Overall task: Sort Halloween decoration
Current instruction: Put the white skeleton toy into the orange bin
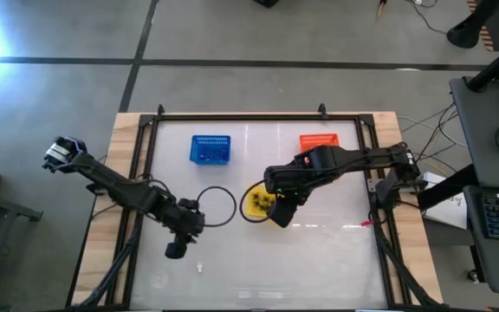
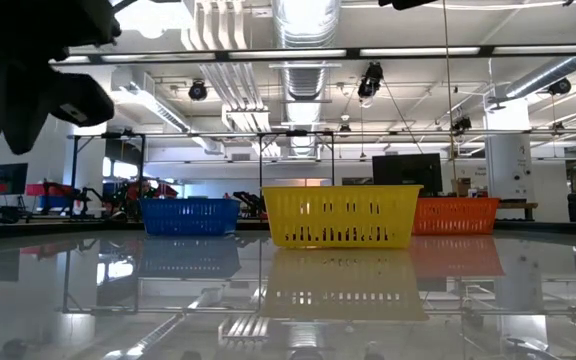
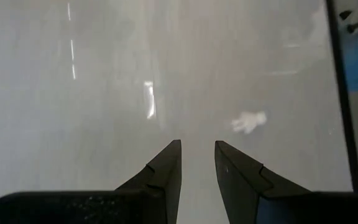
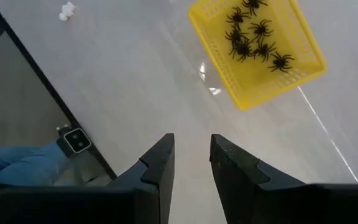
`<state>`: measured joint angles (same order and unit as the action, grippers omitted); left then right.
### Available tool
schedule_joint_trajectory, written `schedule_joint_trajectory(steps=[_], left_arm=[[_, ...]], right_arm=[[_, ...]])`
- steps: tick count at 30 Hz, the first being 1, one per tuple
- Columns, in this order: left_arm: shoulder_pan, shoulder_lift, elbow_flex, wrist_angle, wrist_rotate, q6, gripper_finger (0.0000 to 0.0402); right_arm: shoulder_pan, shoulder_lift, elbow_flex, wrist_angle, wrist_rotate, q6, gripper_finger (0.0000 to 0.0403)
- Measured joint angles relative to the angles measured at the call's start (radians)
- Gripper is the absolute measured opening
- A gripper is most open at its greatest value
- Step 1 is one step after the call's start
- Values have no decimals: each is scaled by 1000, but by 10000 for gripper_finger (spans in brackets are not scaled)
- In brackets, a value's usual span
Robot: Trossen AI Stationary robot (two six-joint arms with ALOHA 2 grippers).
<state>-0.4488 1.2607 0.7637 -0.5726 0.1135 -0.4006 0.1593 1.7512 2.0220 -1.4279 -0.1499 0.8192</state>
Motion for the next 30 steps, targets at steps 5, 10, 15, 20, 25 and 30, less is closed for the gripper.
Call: schedule_joint_trajectory(steps=[5, 10, 15, 20, 25, 30], left_arm=[[-2, 36, 31, 64, 0, 28, 79], [-2, 69, 31, 62, 1, 15, 79], [1, 107, 28, -21, 40, -9, 79], [1, 125, 28, -31, 73, -31, 79], [-9, 146, 28, -27, 122, -28, 79], [-13, 158, 28, 67, 149, -18, 83]], right_arm=[[0, 0, 0, -2, 0, 1, 91], [0, 0, 0, -12, -5, -2, 95], [15, -5, 0, -55, -15, -5, 91], [51, 0, -1, -49, -15, -8, 86], [83, 12, -3, -50, -13, -8, 91], [105, 13, -4, -50, -7, 13, 88]])
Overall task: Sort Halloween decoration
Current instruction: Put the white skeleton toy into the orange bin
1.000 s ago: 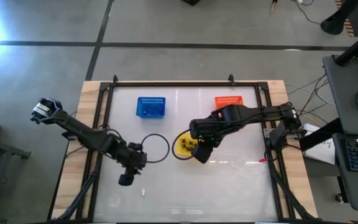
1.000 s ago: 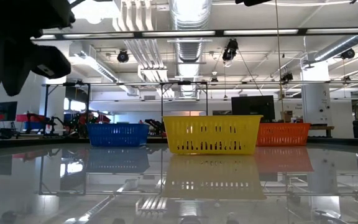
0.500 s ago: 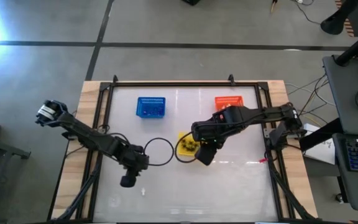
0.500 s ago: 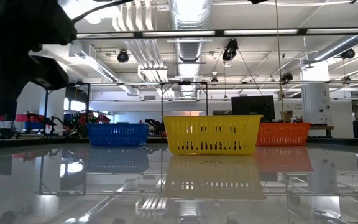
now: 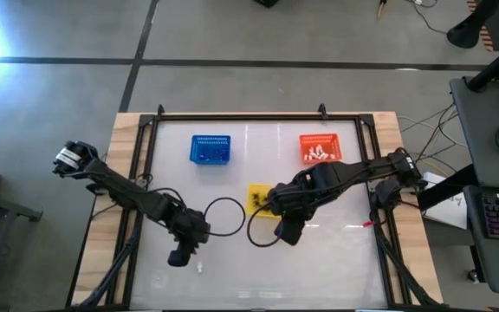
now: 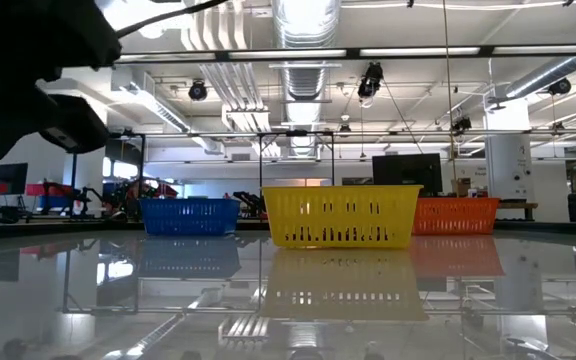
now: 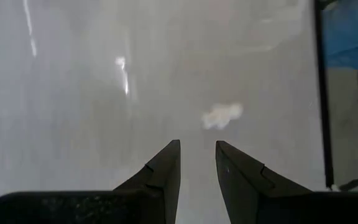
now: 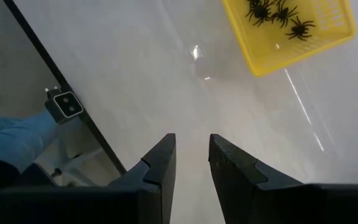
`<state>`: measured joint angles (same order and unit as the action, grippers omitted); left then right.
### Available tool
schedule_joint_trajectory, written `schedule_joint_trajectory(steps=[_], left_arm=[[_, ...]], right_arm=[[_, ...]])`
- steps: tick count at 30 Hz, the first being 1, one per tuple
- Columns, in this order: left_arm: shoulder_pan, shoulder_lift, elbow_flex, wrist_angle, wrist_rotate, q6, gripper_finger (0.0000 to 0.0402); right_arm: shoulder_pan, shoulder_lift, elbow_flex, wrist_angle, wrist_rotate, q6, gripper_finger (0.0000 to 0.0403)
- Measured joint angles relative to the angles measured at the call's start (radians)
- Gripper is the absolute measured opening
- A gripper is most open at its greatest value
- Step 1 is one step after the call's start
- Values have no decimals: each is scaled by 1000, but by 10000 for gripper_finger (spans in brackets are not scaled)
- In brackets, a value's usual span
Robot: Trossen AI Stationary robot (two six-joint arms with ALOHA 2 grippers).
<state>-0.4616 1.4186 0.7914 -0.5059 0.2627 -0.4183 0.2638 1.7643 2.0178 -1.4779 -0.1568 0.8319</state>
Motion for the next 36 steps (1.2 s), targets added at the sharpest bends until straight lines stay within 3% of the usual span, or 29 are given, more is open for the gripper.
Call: schedule_joint_trajectory(steps=[10, 23, 28, 36], left_arm=[[-18, 38, 0, 91, 20, 115, 132], [-99, 197, 89, 124, -43, 251, 134], [-102, 258, 107, 36, -26, 298, 134], [-116, 269, 111, 32, 17, 298, 134]], right_arm=[[7, 1, 0, -1, 1, 32, 93], [7, 1, 0, 0, 1, 32, 88], [7, 1, 0, 0, 1, 42, 91], [9, 1, 0, 0, 1, 47, 86]])
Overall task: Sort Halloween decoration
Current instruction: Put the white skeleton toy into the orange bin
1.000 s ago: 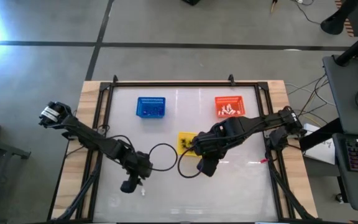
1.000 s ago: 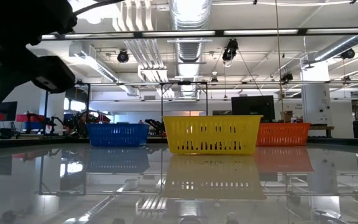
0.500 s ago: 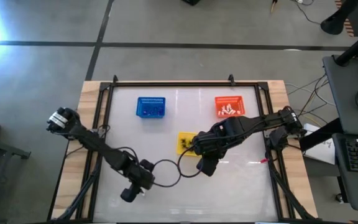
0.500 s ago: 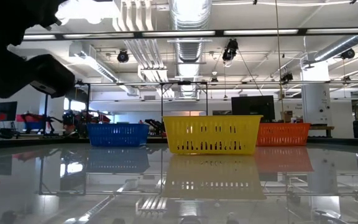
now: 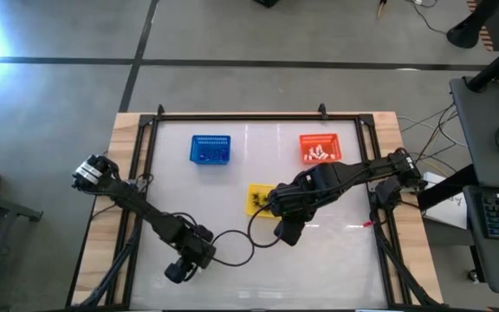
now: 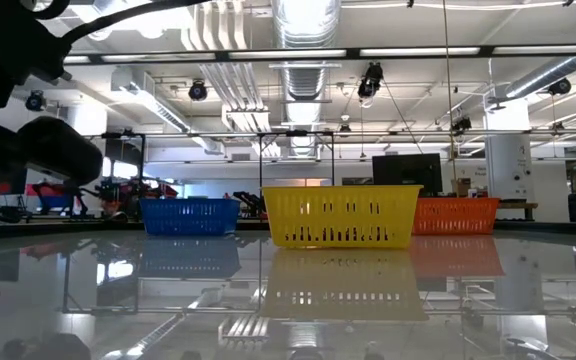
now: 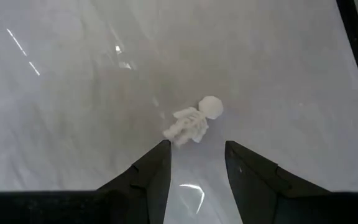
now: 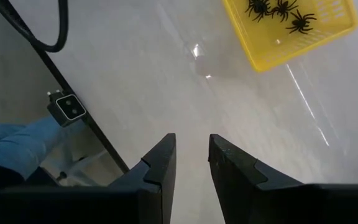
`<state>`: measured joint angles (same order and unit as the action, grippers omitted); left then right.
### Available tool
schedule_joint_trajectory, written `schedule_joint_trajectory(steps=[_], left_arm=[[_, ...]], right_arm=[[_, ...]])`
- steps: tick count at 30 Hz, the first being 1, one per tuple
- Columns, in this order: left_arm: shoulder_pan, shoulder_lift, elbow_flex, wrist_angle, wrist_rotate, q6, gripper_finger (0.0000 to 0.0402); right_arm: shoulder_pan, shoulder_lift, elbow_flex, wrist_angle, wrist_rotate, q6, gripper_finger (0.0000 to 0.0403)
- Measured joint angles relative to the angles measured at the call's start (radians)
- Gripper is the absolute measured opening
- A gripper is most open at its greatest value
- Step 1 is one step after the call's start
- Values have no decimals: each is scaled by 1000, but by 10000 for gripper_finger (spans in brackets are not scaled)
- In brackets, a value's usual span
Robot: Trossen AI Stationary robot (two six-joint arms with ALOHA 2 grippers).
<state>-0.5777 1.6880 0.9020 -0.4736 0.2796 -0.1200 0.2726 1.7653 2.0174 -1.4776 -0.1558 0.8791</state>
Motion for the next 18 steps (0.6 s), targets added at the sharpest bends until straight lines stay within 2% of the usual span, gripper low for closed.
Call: schedule_joint_trajectory(steps=[18], left_arm=[[-2, 5, 3, 61, -35, 22, 134]], right_arm=[[0, 0, 0, 2, 0, 0, 91]])
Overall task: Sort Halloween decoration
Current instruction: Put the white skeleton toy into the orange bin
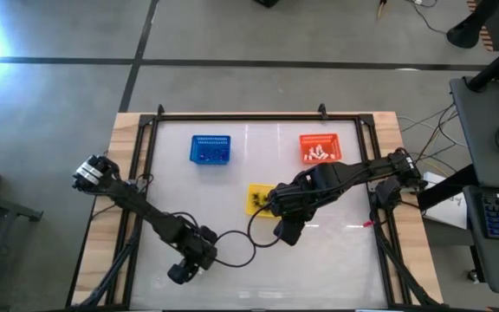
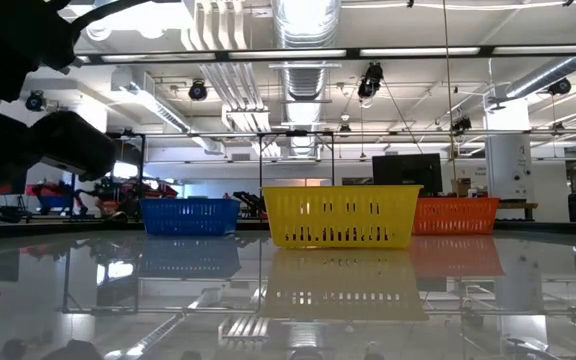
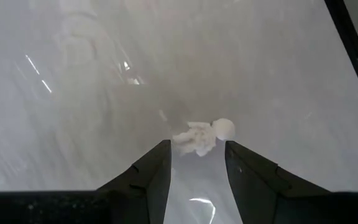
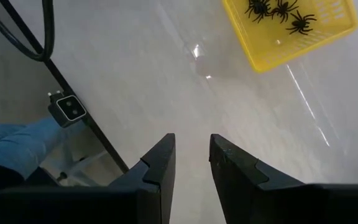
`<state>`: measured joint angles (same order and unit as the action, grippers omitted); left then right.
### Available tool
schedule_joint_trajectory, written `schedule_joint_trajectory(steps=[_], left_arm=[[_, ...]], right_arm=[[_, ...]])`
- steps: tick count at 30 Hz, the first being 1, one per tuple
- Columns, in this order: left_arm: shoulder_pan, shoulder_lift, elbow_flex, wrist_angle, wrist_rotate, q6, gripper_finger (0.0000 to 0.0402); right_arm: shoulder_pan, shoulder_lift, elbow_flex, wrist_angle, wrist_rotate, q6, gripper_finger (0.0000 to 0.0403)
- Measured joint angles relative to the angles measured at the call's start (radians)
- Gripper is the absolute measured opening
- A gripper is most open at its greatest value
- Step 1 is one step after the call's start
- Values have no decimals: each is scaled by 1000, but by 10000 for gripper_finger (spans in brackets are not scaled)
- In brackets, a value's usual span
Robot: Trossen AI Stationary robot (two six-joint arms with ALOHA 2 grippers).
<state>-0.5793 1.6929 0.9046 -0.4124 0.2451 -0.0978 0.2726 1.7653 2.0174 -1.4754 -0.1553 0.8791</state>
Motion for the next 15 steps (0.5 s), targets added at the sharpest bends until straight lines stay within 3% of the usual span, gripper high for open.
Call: schedule_joint_trajectory(steps=[11, 15], left_arm=[[0, 22, 1, 72, 4, 3, 133], [0, 22, 1, 72, 2, -15, 114]], right_arm=[[0, 0, 0, 37, 1, 0, 88], [0, 0, 0, 45, 1, 0, 91]])
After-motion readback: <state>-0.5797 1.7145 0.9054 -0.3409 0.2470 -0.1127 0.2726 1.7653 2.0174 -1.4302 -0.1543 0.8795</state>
